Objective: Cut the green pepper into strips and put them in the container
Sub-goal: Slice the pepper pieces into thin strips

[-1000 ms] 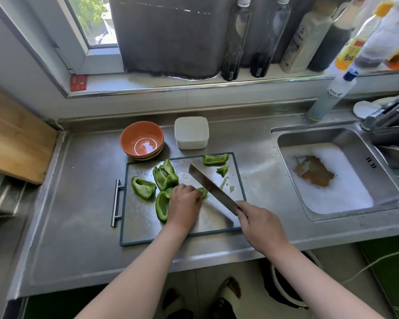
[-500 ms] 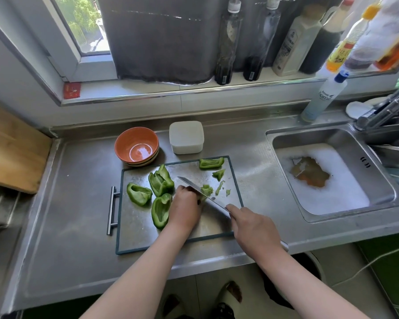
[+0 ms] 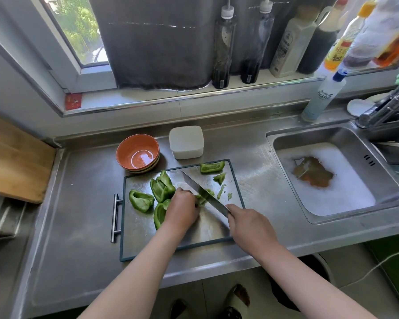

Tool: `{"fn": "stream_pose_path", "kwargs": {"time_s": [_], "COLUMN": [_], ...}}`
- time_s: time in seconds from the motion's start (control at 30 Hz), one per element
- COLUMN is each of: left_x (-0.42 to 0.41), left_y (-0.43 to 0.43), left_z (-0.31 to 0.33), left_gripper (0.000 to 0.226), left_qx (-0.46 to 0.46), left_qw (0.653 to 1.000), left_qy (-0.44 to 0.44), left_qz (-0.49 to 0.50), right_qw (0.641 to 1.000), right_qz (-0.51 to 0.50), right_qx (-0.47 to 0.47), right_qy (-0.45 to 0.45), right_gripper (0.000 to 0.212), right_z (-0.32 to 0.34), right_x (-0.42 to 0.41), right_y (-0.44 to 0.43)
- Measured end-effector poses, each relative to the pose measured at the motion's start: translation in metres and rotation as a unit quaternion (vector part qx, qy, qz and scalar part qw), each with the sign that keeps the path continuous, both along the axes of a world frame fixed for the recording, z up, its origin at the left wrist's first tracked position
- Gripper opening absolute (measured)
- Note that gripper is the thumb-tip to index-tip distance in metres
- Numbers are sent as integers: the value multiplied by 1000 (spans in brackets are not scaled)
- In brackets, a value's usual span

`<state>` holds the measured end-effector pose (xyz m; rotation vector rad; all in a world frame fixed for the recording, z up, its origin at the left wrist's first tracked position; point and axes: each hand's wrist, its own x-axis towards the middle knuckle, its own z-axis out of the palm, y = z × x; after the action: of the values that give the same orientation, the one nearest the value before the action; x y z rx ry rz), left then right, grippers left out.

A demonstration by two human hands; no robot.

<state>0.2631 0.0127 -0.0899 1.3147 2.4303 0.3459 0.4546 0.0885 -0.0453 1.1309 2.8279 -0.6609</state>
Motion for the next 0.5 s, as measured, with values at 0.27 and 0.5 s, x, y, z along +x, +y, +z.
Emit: {"fn": "stream_pose_path", "kwargs": {"time_s": [0.27,0.5], "left_x": [-1,-4], "left_y": [0,3], "left_z": [2,-2], "left_gripper": [14,22], "left_qx": [6,15], "left_qw": [998,995], "left_qy": [-32,-54], "left_qz": [46,80], "right_qw": [1000,992], "right_qz": [-2,35], "right_qx": [-8,106], "right_qy": [-6,-57], "right_gripper": [18,38], "right_z": [7,-7], "right_x": [-12,-10], "right_y": [-5,-27]}}
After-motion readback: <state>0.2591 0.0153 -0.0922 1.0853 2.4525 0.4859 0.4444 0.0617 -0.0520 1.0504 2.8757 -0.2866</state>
